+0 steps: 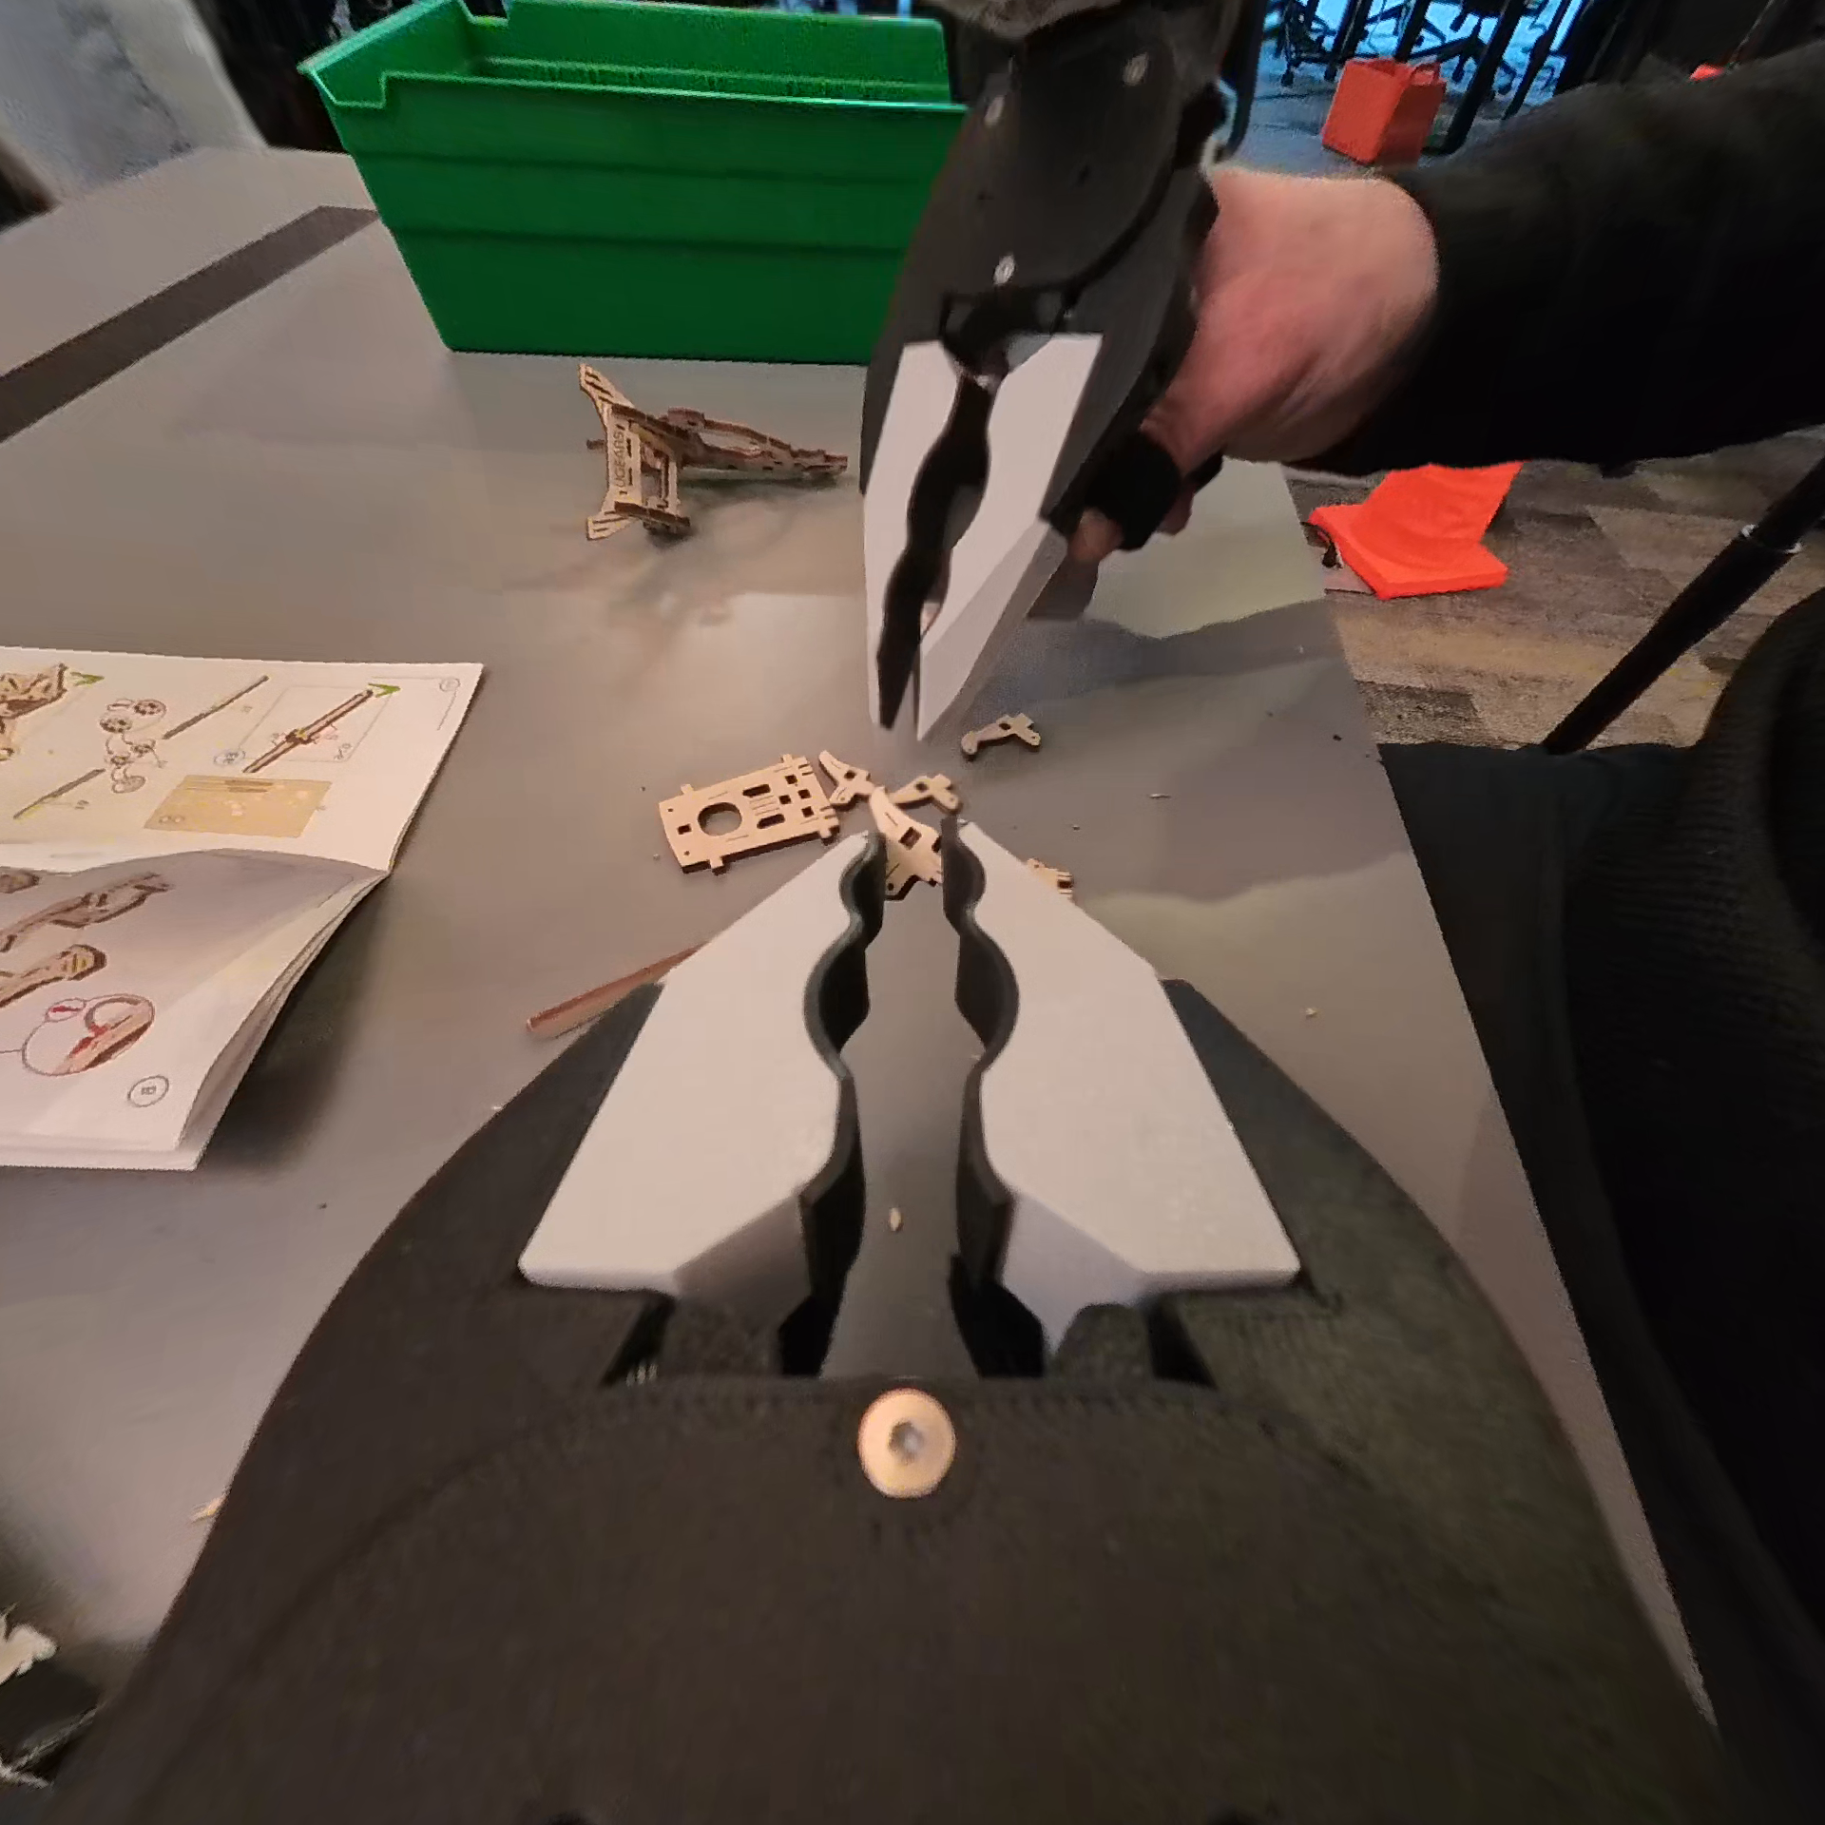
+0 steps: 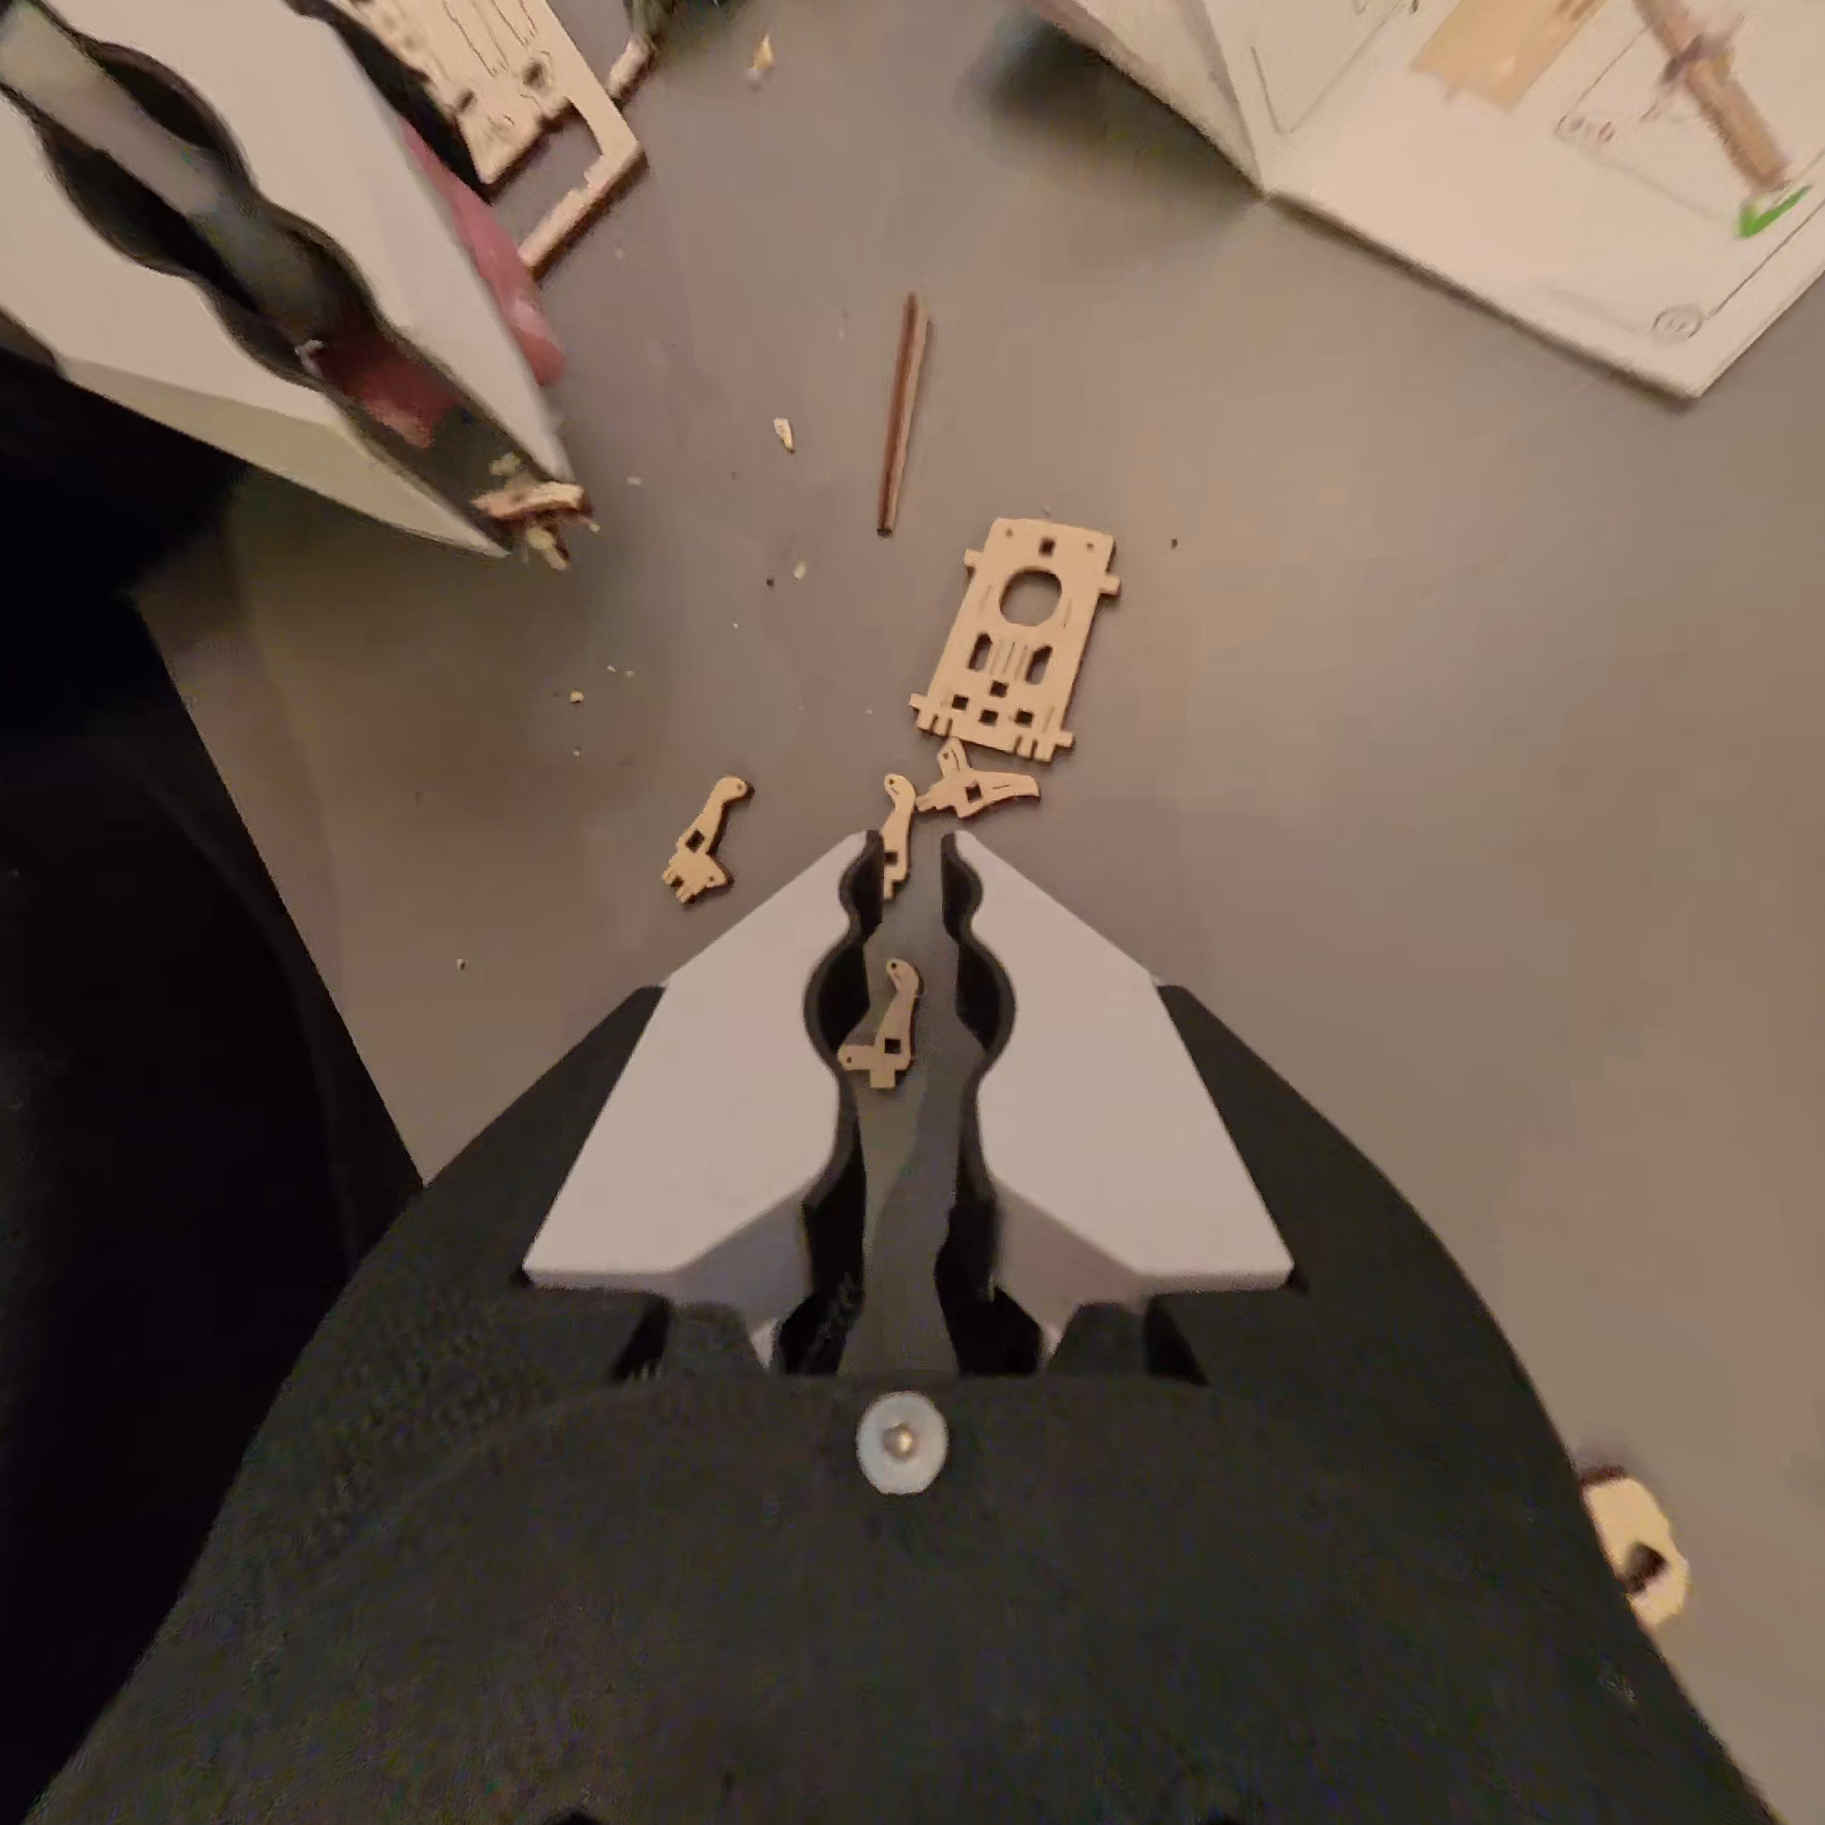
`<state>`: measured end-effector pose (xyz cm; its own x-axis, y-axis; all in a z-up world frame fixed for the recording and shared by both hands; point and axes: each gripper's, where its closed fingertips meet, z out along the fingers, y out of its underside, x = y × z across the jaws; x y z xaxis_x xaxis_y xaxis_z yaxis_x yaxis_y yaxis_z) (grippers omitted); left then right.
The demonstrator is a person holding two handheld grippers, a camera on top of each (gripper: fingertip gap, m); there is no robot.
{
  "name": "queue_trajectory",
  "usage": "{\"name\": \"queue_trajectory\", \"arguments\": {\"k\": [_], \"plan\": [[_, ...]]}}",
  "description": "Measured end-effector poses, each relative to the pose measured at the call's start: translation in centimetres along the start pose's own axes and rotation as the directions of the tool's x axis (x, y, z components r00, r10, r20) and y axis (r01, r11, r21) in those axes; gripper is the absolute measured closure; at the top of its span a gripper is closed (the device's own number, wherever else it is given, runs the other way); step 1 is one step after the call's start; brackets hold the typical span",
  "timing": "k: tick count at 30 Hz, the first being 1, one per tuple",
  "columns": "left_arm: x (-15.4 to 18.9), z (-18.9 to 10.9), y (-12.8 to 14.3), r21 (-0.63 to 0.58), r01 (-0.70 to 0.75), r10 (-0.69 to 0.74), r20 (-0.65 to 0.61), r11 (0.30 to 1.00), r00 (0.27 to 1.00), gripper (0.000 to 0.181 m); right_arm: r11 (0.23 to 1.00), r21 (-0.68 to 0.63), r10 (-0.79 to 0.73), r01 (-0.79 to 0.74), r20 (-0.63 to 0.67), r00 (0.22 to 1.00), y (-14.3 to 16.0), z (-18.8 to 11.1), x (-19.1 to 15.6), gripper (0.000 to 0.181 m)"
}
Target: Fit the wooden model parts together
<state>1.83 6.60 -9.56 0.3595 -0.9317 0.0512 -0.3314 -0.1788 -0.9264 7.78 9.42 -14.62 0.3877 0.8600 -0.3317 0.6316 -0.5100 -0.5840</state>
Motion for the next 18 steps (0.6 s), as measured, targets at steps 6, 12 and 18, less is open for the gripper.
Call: {"name": "queue_trajectory", "arguments": {"k": [6,12,18], "plan": [[-0.3,0.5,0.3,-0.032,-0.043,0.044,0.030,0.999,0.999,0.172,0.970,-0.004,-0.242,0.242,0.010,0.970,-0.4,-0.9,-3.5,0.158],[-0.3,0.5,0.1,-0.022,-0.046,0.047,0.035,0.999,0.998,0.172,0.900,-0.123,-0.432,0.418,-0.130,0.892,1.5,2.0,-5.0,0.156],[-0.3,0.7,0.2,-0.032,-0.056,0.058,0.036,0.998,0.998,0.172,0.868,-0.127,-0.497,0.480,-0.206,0.843,1.6,2.3,-5.3,0.173]]}}
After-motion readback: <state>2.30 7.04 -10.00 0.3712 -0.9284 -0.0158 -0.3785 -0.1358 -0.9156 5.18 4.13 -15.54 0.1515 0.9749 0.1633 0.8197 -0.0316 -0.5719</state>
